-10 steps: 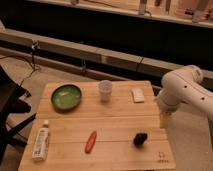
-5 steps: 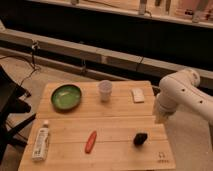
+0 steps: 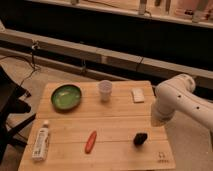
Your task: Knock the eraser over
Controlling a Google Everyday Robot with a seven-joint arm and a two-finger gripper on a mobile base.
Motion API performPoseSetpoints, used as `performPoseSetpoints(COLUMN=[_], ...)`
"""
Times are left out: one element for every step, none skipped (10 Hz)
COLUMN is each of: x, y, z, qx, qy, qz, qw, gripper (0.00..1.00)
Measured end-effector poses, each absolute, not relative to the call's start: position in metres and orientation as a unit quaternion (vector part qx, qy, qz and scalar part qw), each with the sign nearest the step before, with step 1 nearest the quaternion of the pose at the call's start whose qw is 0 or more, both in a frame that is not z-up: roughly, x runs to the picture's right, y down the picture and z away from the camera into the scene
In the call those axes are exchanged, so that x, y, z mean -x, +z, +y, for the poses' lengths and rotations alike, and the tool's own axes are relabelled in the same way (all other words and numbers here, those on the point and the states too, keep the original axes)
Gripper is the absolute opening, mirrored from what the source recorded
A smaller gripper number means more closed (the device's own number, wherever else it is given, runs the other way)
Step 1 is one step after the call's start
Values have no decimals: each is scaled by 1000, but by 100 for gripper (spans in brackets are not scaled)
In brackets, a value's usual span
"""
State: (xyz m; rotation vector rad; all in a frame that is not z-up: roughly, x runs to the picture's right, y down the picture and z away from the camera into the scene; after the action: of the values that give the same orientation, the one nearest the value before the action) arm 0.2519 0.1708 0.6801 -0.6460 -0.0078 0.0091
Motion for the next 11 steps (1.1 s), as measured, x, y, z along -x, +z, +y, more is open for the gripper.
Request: performPoseSetpoints(x=[-246, -238, -230, -229, -230, -228, -229, -225, -223, -223, -221], y=[678, 676, 676, 677, 679, 678, 677, 675, 674, 673, 674], z=[175, 179, 182, 183, 185, 188, 190, 194, 197, 200, 203], qx=[319, 321, 322, 322, 322, 322, 322, 323, 324, 324, 324], qy=[-1, -5, -7, -6, -6, -8, -7, -11, -12, -11, -10], qz=[-7, -10, -12, -10, -10, -12, -12, -14, -15, -14, -14], qw=[948, 947, 947, 947, 947, 947, 947, 946, 946, 946, 946], gripper=[1, 1, 1, 1, 1, 1, 1, 1, 1, 1, 1])
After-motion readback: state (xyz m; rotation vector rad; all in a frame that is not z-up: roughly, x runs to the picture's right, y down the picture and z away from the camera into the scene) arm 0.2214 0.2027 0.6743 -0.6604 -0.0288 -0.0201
